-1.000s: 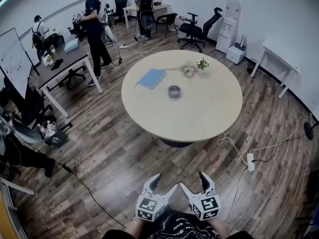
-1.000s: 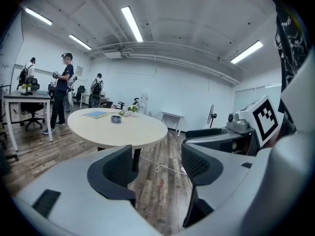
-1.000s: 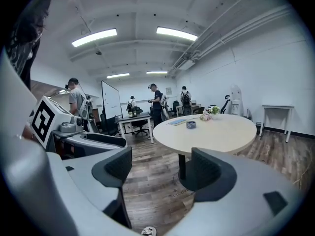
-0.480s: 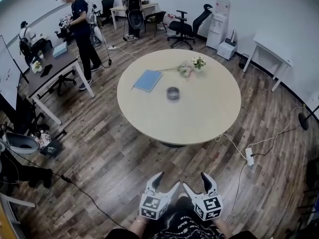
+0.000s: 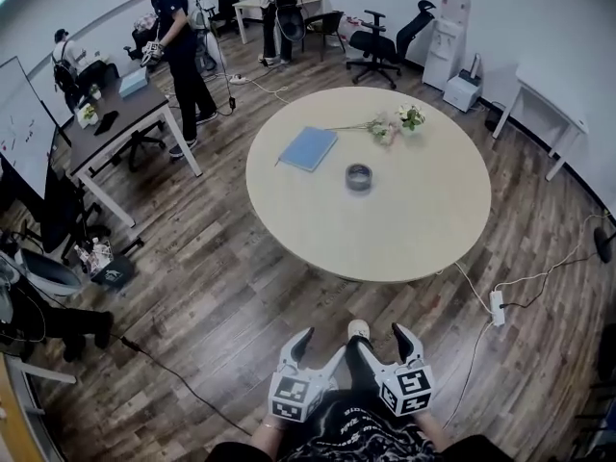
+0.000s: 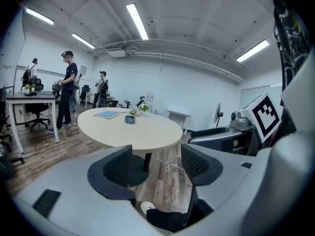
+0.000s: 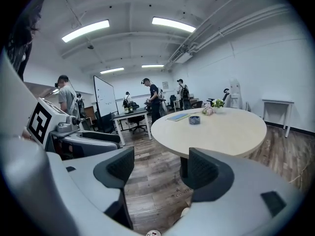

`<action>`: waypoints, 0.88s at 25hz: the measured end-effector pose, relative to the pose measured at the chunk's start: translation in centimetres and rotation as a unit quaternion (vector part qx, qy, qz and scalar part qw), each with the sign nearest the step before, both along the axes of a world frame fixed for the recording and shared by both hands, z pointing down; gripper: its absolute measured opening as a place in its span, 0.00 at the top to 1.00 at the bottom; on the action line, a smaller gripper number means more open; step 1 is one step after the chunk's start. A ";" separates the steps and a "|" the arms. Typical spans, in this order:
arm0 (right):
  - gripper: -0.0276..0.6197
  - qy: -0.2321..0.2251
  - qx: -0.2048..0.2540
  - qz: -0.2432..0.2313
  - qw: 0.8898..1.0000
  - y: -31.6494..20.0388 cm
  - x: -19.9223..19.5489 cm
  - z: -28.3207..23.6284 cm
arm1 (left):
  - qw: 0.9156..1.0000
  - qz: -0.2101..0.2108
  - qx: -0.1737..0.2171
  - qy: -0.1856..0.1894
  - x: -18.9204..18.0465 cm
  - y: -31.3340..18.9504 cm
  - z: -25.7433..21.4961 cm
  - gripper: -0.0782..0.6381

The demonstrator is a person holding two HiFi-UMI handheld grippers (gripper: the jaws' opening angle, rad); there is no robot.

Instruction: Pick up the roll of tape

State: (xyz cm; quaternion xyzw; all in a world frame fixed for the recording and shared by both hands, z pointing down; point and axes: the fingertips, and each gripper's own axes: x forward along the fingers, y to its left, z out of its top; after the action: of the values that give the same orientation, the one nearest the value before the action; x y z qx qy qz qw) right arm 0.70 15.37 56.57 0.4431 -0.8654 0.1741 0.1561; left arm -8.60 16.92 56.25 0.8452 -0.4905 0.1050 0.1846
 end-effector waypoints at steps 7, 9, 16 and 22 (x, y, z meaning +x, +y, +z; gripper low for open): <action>0.44 -0.002 0.006 -0.048 0.999 -7.1 -2.4 -0.2 | 0.997 -0.082 -0.001 0.004 -3.5 -5.0 -0.5 0.44; 0.44 -0.002 0.001 -0.061 0.998 -9.2 -2.7 -0.1 | 0.995 -0.097 -0.004 0.000 -3.7 -6.5 -0.5 0.44; 0.44 -0.008 -0.001 -0.091 0.996 -18.0 -2.9 -0.3 | 0.991 -0.134 -0.007 -0.009 -3.9 -14.0 -0.9 0.44; 0.44 -0.001 -0.005 -0.105 0.994 -25.3 -0.7 0.4 | 0.990 -0.138 0.004 -0.017 -1.2 -20.6 -1.1 0.44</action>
State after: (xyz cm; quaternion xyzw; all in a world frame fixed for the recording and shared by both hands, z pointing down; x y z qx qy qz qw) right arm -0.03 -9.96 56.94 0.3490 -0.9064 0.1610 0.1750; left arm -9.81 -3.67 55.14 0.7682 -0.6059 0.0906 0.1860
